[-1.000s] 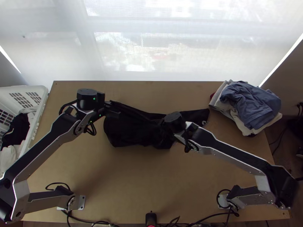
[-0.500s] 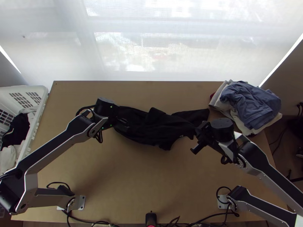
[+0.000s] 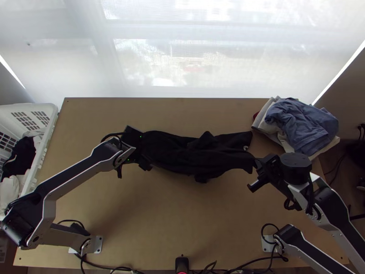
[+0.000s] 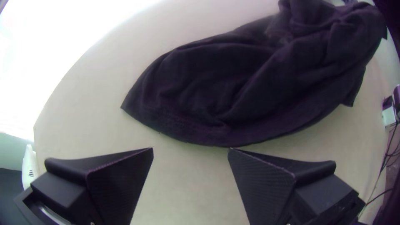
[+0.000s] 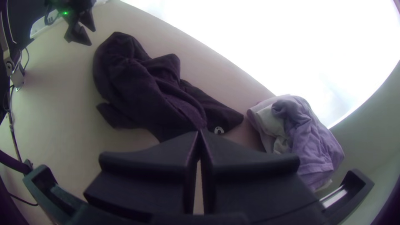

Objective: Fold the t-shirt

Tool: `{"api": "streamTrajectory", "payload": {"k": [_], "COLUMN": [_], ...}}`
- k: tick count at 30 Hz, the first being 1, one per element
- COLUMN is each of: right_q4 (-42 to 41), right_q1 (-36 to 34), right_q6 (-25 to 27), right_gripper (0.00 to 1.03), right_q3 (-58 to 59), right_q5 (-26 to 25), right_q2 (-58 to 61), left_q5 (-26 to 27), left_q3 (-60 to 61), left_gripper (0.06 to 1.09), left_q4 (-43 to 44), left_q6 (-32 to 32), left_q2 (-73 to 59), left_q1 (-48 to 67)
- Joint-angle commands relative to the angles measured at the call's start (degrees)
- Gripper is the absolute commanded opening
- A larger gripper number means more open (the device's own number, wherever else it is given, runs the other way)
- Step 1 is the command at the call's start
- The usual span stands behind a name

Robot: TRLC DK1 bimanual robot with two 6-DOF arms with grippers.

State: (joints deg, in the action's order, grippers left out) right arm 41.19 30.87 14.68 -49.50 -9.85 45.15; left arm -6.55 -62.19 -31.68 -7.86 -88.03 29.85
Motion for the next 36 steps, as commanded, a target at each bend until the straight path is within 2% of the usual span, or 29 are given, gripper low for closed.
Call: {"api": "streamTrajectory", "payload": {"k": [1, 7, 14, 20, 25, 29, 34, 36], "right_q4": [0.82, 3.28, 4.87, 5.48, 5.48, 5.13, 4.87, 4.69], "right_q1": [-0.81, -1.69, -8.29, -8.55, -8.55, -8.46, -8.29, -8.29], "right_q6": [-0.53, -1.05, 1.76, 0.35, -0.53, -1.58, -2.9, -2.99], "right_gripper": [0.03, 0.03, 0.03, 0.03, 0.03, 0.03, 0.03, 0.03], "right_q3": [-0.87, -3.15, -3.77, -2.62, -2.54, -2.54, -2.27, -2.18], "right_q5": [-0.17, -0.7, -0.88, -0.79, -0.88, -0.79, -0.79, -0.79], "right_q2": [-1.2, -1.73, -4.54, -5.77, -5.86, -5.51, -5.16, -5.07], "left_q5": [-0.57, -2.33, -5.85, -6.99, -7.08, -6.99, -6.9, -5.49], "left_q3": [5.59, 10.69, 13.41, 14.47, 14.03, 11.83, 4.54, 1.73], "left_gripper": [0.94, 0.94, 0.94, 0.94, 0.94, 0.94, 0.93, 0.83], "left_q4": [1.01, 9.53, 17.44, 25.97, 29.13, 28.69, 20.52, 17.53], "left_q6": [-8.67, -15.7, -21.85, -27.74, -31.78, -31.08, -21.85, -18.77], "left_q2": [4.27, 4.44, 2.42, 1.19, -1.53, -5.05, -10.58, -12.17], "left_q1": [0.39, -1.19, 0.83, 0.65, 0.39, 0.56, 0.04, -0.49]}}
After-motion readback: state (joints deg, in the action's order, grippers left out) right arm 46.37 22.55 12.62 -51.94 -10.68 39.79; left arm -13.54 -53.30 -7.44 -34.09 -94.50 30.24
